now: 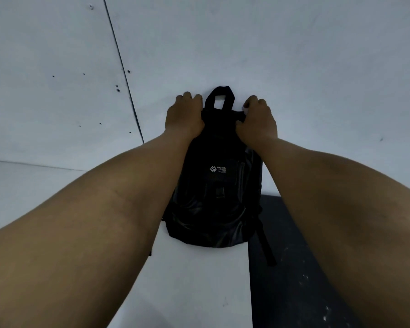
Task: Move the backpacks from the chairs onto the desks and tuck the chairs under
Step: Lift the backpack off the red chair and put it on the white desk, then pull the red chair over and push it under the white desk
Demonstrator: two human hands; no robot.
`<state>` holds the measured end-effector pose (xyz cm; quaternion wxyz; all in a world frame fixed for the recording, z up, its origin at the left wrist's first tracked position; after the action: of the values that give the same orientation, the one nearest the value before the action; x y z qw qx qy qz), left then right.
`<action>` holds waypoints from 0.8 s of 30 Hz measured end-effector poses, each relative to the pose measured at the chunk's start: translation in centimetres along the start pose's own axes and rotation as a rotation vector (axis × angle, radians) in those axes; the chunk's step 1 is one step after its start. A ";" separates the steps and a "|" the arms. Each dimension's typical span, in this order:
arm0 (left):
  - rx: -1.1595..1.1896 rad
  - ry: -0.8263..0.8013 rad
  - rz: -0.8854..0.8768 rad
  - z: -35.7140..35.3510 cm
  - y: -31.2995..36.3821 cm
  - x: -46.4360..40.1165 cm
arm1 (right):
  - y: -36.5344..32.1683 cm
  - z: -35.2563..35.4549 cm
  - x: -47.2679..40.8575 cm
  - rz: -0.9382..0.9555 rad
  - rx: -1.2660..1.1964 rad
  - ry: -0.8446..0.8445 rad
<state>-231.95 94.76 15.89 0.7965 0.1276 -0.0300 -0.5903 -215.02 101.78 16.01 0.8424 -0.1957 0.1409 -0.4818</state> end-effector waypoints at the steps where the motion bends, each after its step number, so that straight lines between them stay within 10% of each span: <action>1: 0.000 -0.017 -0.012 0.2 0.2 0.4 | -0.3 0.2 0.3 0.010 0.002 0.004; 12: 0.014 -0.276 -0.121 0.0 2.9 7.0 | -3.2 -1.5 6.4 0.082 -0.026 -0.131; 24: 0.078 -0.897 0.045 -15.6 1.3 27.3 | 4.4 -19.5 23.8 -0.083 0.199 -0.892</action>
<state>-219.46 71.84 -1.63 0.7120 -0.1119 -0.3973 -0.5680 -208.23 79.40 -4.40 0.8155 -0.3073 -0.2904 -0.3952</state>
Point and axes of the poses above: each hand's wrist, its own x-axis away from the middle knuckle, its own z-axis out of the back of the hand, y = z × x, the point moved 3 cm from there along -x, towards the middle knuckle, and after that the axes turned 15 degrees about -y, right-handed, at the moved point
